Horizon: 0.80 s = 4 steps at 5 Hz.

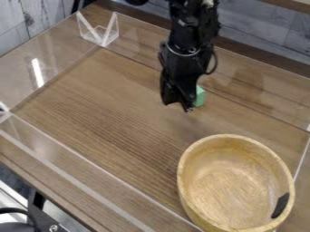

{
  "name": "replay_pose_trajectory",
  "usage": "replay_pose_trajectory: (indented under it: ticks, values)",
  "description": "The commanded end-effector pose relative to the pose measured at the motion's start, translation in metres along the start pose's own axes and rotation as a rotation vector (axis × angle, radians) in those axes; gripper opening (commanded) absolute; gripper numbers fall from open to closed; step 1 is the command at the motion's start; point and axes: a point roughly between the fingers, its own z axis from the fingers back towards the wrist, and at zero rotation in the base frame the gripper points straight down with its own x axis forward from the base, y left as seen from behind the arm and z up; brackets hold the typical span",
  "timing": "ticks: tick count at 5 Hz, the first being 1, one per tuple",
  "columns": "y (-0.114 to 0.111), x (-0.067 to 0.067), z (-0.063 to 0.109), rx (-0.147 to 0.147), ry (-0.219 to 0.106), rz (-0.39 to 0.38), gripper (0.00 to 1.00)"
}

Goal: Put green stick into wooden bowl

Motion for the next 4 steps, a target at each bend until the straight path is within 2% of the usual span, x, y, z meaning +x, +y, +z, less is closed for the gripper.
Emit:
replay_pose_trajectory:
  ticks: [1,4]
  values:
    - [0.0109,0.0045,0.0164,0.038,-0.064,0.029,0.0]
    - [0.0109,0.0048,0.0168,0.033,-0.087,0.055,0.0]
